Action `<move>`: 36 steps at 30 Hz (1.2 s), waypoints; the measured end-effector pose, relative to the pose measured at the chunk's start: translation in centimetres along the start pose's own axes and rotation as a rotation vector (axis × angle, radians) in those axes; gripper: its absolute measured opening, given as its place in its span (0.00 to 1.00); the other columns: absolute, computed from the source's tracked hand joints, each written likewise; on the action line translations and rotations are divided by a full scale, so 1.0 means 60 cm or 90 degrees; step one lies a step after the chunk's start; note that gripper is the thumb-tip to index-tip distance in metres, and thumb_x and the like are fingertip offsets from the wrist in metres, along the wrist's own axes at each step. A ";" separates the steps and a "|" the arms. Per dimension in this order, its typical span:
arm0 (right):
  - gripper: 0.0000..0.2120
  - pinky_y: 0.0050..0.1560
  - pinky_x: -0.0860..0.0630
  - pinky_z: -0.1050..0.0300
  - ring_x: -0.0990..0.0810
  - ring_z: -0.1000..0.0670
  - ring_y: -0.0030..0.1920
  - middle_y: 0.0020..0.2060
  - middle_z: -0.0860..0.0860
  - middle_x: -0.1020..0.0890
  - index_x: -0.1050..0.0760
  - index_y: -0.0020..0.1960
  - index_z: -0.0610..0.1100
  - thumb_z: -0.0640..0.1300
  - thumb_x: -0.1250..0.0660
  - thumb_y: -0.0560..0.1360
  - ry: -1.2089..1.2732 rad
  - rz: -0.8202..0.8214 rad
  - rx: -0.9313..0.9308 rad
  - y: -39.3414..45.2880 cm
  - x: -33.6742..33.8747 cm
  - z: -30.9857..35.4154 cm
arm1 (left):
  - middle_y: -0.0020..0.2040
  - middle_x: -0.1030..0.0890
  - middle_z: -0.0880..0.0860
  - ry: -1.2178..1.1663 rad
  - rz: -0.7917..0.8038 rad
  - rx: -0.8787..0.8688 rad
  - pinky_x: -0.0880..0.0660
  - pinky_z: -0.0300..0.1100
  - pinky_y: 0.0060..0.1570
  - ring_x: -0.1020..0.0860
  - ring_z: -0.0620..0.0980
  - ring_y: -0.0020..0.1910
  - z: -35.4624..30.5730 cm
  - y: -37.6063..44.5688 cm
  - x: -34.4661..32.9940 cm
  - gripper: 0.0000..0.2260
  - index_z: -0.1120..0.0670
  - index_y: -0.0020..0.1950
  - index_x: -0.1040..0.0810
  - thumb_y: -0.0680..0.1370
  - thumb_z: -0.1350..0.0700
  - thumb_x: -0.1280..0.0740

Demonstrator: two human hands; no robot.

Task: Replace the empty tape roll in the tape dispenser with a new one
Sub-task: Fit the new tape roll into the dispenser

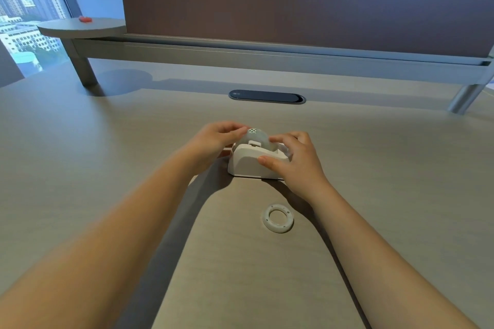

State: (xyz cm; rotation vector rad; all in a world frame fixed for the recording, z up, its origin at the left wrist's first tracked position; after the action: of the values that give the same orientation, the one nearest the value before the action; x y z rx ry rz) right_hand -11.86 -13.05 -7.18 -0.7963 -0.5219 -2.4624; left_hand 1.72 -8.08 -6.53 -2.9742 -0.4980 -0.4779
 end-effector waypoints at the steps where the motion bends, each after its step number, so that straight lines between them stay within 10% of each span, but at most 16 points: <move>1: 0.22 0.59 0.34 0.56 0.35 0.46 0.64 0.63 0.45 0.33 0.30 0.61 0.46 0.49 0.32 0.69 -0.001 0.001 -0.001 0.000 0.000 0.000 | 0.43 0.24 0.47 -0.015 -0.004 0.000 0.27 0.40 0.47 0.25 0.46 0.44 0.002 0.000 -0.001 0.06 0.50 0.48 0.26 0.76 0.54 0.42; 11: 0.21 0.57 0.36 0.58 0.35 0.46 0.64 0.62 0.45 0.33 0.29 0.60 0.45 0.47 0.31 0.69 -0.002 0.004 -0.003 0.001 0.002 0.004 | 0.42 0.25 0.51 -0.014 -0.047 -0.023 0.28 0.40 0.44 0.27 0.49 0.44 -0.003 0.003 -0.009 0.06 0.55 0.48 0.27 0.75 0.54 0.40; 16: 0.19 0.68 0.37 0.42 0.35 0.44 0.65 0.64 0.46 0.32 0.29 0.60 0.48 0.53 0.37 0.72 0.023 0.070 -0.059 0.006 0.007 0.004 | 0.57 0.26 0.53 -0.063 -0.077 -0.011 0.29 0.44 0.54 0.28 0.50 0.56 0.006 -0.012 -0.008 0.16 0.54 0.63 0.31 0.77 0.51 0.44; 21: 0.14 0.63 0.33 0.38 0.28 0.42 0.60 0.56 0.45 0.21 0.23 0.52 0.46 0.52 0.41 0.74 0.014 -0.082 -0.026 0.016 0.027 0.028 | 0.66 0.28 0.55 -0.022 -0.059 -0.024 0.31 0.50 0.63 0.29 0.53 0.63 0.019 -0.029 -0.005 0.23 0.55 0.68 0.36 0.73 0.56 0.36; 36: 0.13 0.49 0.43 0.53 0.28 0.43 0.53 0.47 0.44 0.17 0.19 0.46 0.41 0.46 0.40 0.75 -0.109 -0.143 0.023 0.028 0.015 0.068 | 0.66 0.28 0.56 0.070 -0.081 -0.028 0.31 0.50 0.63 0.30 0.53 0.63 0.023 -0.031 -0.015 0.26 0.52 0.68 0.37 0.71 0.53 0.34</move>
State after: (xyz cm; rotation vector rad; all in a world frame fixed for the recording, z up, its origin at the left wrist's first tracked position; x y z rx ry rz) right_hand -9.80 -12.72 -3.21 -0.9872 -0.7538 -2.5915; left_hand 0.69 -6.42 -8.03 -2.9481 -0.6762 -0.6686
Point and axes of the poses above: each hand's wrist, its own y-axis towards the middle knuckle, its own x-axis out of the back of the hand, z = x × y, the point moved 5 cm from there along y, towards the middle knuckle
